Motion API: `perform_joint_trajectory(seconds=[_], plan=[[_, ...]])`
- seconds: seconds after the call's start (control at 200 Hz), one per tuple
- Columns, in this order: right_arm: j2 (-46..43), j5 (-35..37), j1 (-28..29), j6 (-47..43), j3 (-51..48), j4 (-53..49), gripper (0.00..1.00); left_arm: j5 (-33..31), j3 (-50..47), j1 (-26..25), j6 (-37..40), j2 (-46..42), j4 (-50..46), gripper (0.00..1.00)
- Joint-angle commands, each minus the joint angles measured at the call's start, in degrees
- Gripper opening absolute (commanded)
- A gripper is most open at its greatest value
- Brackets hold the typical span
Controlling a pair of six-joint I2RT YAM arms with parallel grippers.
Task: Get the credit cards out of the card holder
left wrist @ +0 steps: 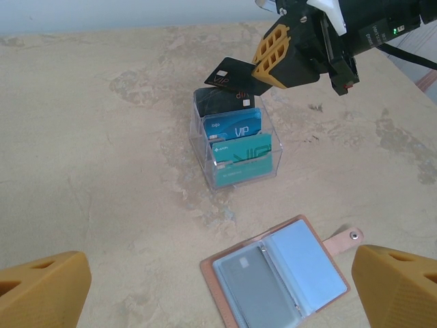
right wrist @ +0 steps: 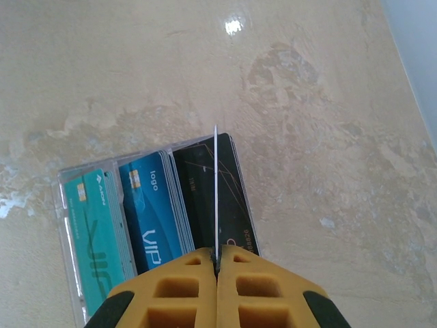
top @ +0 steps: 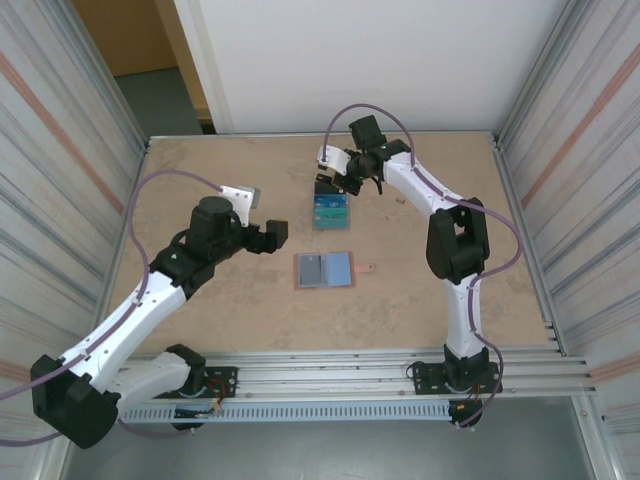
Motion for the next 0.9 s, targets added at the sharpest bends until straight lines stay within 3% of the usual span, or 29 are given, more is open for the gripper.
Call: perform_joint_trajectory(seconds=[0.0,0.892], plan=[[1.76,0.39,-0.59,-1.76,2.61,-2.75,0.0,-0.51,0.01,0.3,0.02,0.18,-1.02,0.99],[7.68,-1.05,-0.79,-3.36,7.58,-7.14,0.0,-0.42,0.45,0.27,0.47,0.67,-0.8,0.99]])
